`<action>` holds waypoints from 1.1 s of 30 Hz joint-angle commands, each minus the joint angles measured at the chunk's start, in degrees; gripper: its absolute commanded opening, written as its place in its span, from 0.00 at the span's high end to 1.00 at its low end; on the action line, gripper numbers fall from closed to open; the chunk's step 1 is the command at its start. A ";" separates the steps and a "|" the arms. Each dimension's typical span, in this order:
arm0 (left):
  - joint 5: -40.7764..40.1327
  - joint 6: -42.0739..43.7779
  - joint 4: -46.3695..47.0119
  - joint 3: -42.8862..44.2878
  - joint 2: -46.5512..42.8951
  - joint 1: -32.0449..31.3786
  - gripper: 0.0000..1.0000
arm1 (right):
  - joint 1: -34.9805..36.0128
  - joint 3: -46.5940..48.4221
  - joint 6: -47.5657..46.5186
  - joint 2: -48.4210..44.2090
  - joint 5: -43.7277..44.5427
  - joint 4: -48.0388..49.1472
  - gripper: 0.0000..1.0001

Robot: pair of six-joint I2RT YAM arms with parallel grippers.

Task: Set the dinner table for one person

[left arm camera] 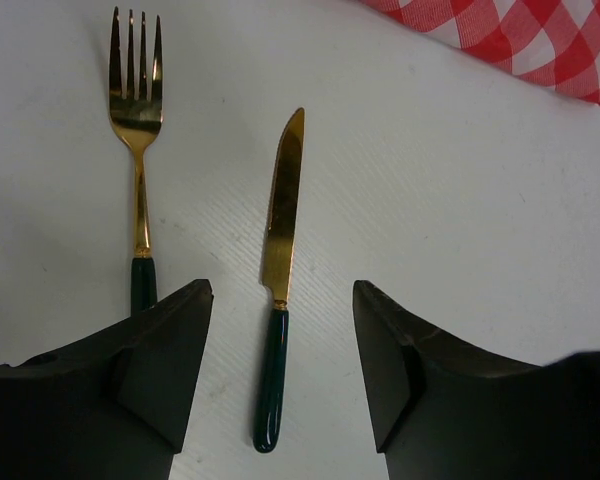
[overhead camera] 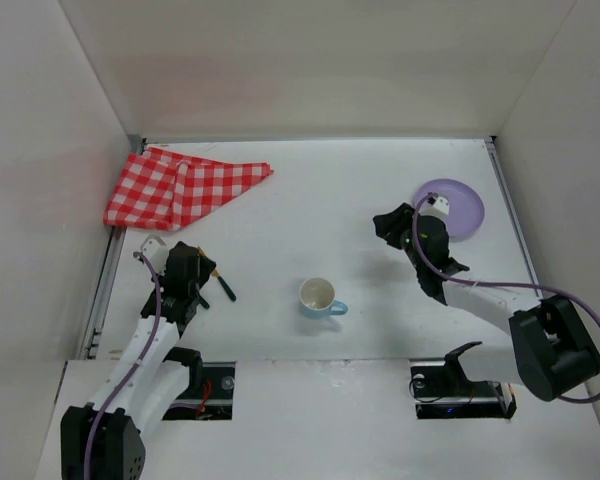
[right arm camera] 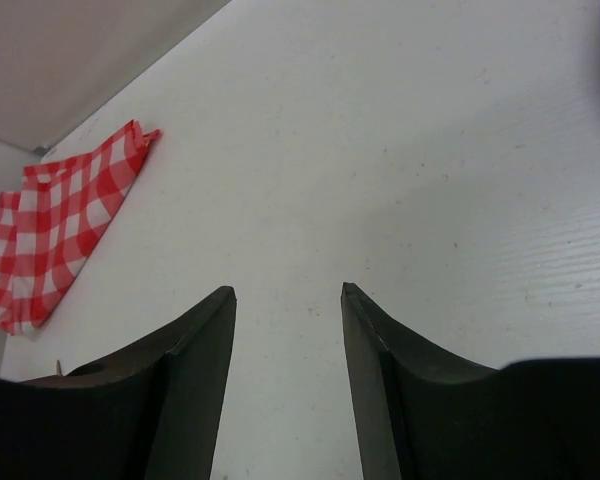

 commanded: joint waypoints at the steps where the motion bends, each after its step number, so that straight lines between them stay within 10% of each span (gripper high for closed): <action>1: -1.59 0.63 0.77 2.10 -0.37 0.62 0.42 | -0.13 0.80 0.49 0.66 0.12 3.63 0.47; 10: -5.54 0.00 10.78 2.36 4.45 0.79 0.43 | -0.13 0.98 0.23 0.66 0.03 3.89 0.50; 16: -9.44 4.57 17.11 16.75 25.60 2.11 0.41 | 0.31 2.29 0.14 2.15 -1.99 2.84 0.90; 25: -6.00 12.92 14.76 41.63 56.38 2.46 0.44 | 1.01 1.68 -0.65 1.10 -1.29 3.80 0.59; 33: -2.05 13.89 10.89 55.17 70.10 3.70 0.53 | 2.06 2.73 -1.53 2.24 -1.91 3.89 0.57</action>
